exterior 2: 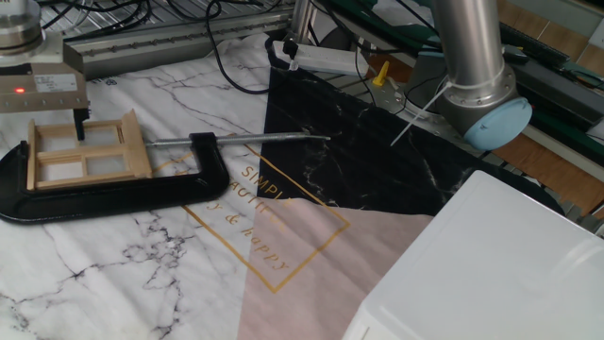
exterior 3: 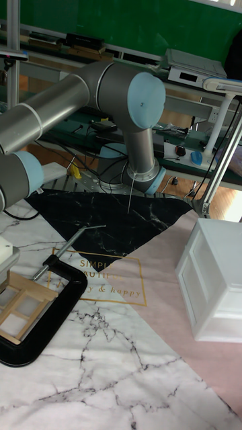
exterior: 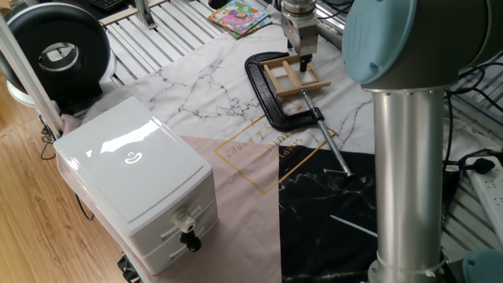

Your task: Close a sliding window

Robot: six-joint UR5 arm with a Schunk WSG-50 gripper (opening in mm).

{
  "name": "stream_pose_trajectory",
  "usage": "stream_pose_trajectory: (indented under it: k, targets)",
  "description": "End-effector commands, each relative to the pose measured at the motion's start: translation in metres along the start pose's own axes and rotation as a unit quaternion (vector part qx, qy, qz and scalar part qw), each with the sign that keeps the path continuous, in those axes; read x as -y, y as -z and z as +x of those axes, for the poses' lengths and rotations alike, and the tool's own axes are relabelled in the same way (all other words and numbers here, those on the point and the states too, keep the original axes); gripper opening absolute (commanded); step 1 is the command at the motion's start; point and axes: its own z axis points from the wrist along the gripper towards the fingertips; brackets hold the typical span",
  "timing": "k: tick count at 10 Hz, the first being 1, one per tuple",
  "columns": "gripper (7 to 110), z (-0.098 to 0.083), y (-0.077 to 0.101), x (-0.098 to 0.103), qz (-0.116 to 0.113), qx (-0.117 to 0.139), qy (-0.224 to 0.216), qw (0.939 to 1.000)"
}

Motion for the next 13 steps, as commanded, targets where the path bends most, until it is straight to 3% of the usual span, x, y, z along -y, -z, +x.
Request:
stream_pose_trajectory:
  k: [1, 9, 13]
  targets:
    - [88, -0.002, 0.000, 0.003, 0.001, 0.007, -0.002, 1.0000]
    - [88, -0.001, 0.004, 0.012, 0.022, -0.003, 0.002, 0.9998]
    - [88, 0.007, 0.011, 0.029, 0.056, -0.023, 0.009, 0.9981]
